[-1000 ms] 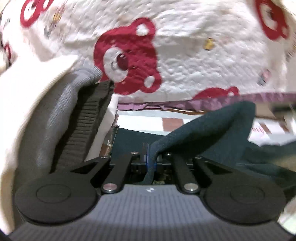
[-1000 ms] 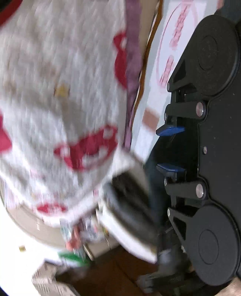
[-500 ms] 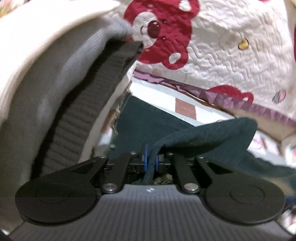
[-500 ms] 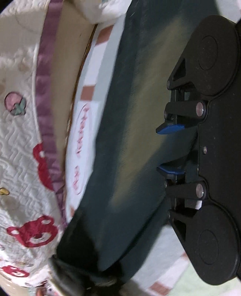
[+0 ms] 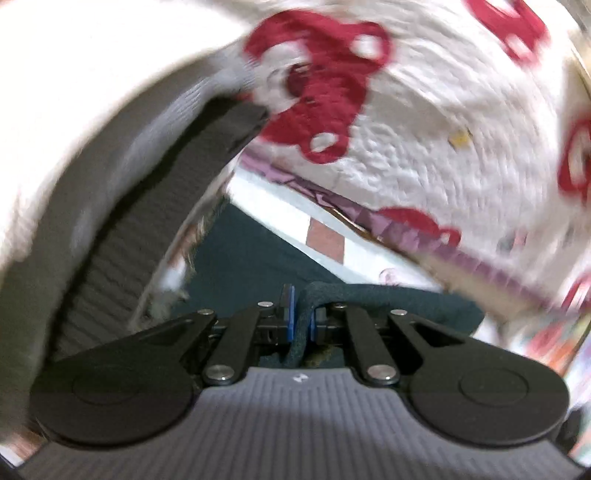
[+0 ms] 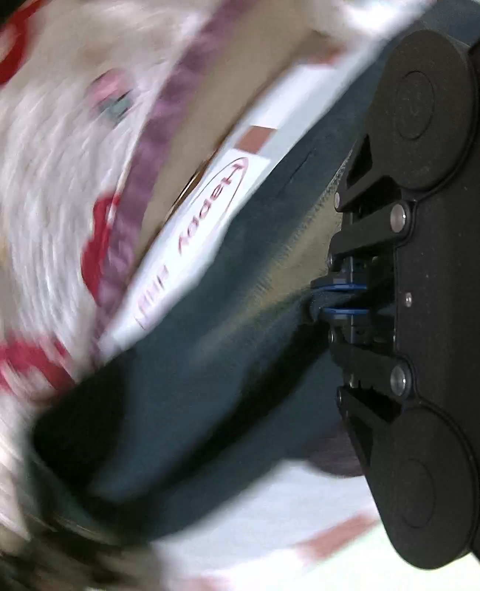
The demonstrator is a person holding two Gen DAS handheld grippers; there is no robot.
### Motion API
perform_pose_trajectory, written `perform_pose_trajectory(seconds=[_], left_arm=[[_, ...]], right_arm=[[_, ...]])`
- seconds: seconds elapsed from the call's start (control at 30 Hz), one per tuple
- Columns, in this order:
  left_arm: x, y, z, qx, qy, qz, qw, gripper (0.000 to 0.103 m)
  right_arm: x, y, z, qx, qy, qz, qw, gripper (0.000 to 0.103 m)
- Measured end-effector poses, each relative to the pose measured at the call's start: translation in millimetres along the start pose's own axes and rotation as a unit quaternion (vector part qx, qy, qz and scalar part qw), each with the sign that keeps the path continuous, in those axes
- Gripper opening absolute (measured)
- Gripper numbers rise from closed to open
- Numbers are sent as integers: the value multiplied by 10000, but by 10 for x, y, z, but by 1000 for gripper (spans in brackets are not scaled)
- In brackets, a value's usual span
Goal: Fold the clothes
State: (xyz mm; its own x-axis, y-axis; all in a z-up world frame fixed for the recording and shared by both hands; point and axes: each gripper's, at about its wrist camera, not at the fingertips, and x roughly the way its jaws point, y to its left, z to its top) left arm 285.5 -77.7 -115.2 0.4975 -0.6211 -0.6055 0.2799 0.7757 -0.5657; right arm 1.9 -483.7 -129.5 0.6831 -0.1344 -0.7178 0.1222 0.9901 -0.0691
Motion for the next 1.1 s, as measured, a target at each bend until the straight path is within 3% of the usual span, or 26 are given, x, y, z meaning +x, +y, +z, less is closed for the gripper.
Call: perform_pose_trajectory(seconds=[0.03, 0.1, 0.13, 0.17, 0.2, 0.37, 0.47, 0.5, 0.6, 0.7, 0.87, 1.0, 1.1], left_arm=[[86, -44, -29, 261, 11, 388, 9989, 12], [258, -133, -91, 779, 30, 1141, 9904, 30], [346, -187, -146, 1018, 11, 1363, 9854, 31], [435, -240, -200, 1255, -8, 1583, 9794, 32], [521, -288, -250, 1473, -31, 1789, 9728, 33], [716, -248, -213, 1673, -377, 2264, 9588, 34], [538, -247, -304, 2024, -642, 2119, 9540, 35], [468, -256, -350, 2174, -710, 2022, 9523, 41], [258, -346, -572, 2673, -632, 1388, 9515, 50], [274, -517, -827, 3593, -158, 890, 9288, 54], [451, -695, -1082, 4105, 666, 177, 9093, 58], [603, -665, -1219, 4432, 639, 729, 8911, 58], [684, -623, -1257, 4822, 463, 1368, 8641, 59]], right_arm=[[-16, -194, 53, 559, -107, 208, 9982, 11], [64, -370, 77, 995, -55, 308, 9945, 13], [117, -421, 83, 1102, 5, 303, 9935, 21], [170, -472, 89, 1208, 65, 298, 9922, 42], [223, -523, 95, 1315, 125, 293, 9908, 47], [488, -776, 127, 1845, 424, 266, 9816, 47], [518, -854, 146, 2078, 478, 273, 9766, 47], [463, -842, 146, 2120, 427, 275, 9759, 47], [362, -870, 152, 2262, 288, 248, 9733, 47], [327, -876, 166, 2272, 169, 96, 9737, 48], [84, -753, 98, 1786, -23, -266, 9836, 48], [-202, -576, -48, 1176, -157, -499, 9917, 47], [-267, -428, -188, 501, 111, -700, 9962, 42]])
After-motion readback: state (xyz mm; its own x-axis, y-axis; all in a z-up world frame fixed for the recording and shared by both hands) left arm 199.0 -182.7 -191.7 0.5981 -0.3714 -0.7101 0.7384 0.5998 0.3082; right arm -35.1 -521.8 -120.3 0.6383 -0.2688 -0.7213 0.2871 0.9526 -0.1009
